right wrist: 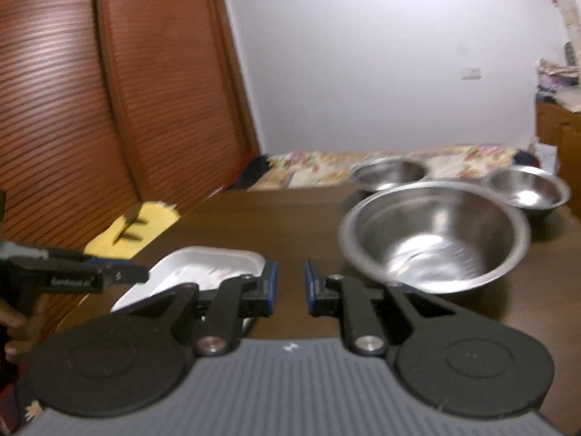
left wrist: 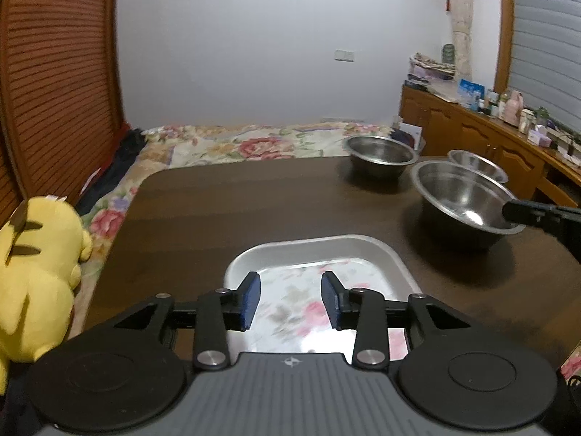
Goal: Organize plates and bowls
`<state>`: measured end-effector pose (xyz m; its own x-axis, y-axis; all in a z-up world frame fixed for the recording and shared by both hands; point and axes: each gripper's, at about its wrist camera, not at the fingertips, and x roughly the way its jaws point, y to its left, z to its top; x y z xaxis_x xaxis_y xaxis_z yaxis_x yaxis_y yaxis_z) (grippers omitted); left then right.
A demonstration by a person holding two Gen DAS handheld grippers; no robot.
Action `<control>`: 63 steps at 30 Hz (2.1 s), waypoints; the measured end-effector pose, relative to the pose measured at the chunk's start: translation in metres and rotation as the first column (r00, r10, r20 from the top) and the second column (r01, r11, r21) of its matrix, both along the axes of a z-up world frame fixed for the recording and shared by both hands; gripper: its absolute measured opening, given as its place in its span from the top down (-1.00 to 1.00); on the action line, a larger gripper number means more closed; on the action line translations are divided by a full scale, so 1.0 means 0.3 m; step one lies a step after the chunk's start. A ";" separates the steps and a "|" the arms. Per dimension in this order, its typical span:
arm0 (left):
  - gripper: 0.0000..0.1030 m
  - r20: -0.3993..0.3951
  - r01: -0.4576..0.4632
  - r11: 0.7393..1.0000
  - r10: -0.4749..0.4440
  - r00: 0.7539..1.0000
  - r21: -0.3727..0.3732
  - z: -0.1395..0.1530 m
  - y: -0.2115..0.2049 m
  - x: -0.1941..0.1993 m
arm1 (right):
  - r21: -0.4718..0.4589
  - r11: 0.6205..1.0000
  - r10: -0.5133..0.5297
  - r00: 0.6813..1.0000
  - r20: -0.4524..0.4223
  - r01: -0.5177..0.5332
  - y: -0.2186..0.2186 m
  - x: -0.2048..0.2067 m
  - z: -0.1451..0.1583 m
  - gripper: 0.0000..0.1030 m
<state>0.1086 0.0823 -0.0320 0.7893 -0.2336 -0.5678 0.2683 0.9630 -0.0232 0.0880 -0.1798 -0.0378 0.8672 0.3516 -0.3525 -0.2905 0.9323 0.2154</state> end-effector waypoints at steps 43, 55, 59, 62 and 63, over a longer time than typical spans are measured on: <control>0.13 -0.036 0.169 0.985 -0.171 0.985 -0.043 -0.044 -0.499 0.275 | 0.128 0.964 -0.220 0.971 -0.091 0.231 -0.392 0.198 -0.138 0.23; 0.28 -0.031 0.157 0.987 -0.159 0.987 -0.045 -0.049 -0.498 0.280 | 0.130 0.969 -0.198 0.976 -0.091 0.209 -0.368 0.213 -0.140 0.43; 0.39 -0.034 0.157 0.987 -0.158 0.987 -0.044 -0.053 -0.502 0.281 | 0.121 0.971 -0.198 0.976 -0.089 0.208 -0.361 0.217 -0.141 0.48; 0.47 -0.033 0.154 0.987 -0.156 0.987 -0.036 -0.056 -0.506 0.278 | 0.118 0.972 -0.196 0.977 -0.086 0.206 -0.357 0.215 -0.140 0.51; 0.49 -0.036 0.154 0.987 -0.156 0.987 -0.041 -0.055 -0.503 0.278 | 0.116 0.971 -0.198 0.976 -0.085 0.207 -0.357 0.214 -0.140 0.51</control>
<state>0.1919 -0.0687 -0.0485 0.7195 -0.3733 -0.5856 0.4126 0.9081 -0.0718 0.1521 -0.2870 -0.0797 0.8987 0.2157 -0.3819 -0.0775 0.9350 0.3460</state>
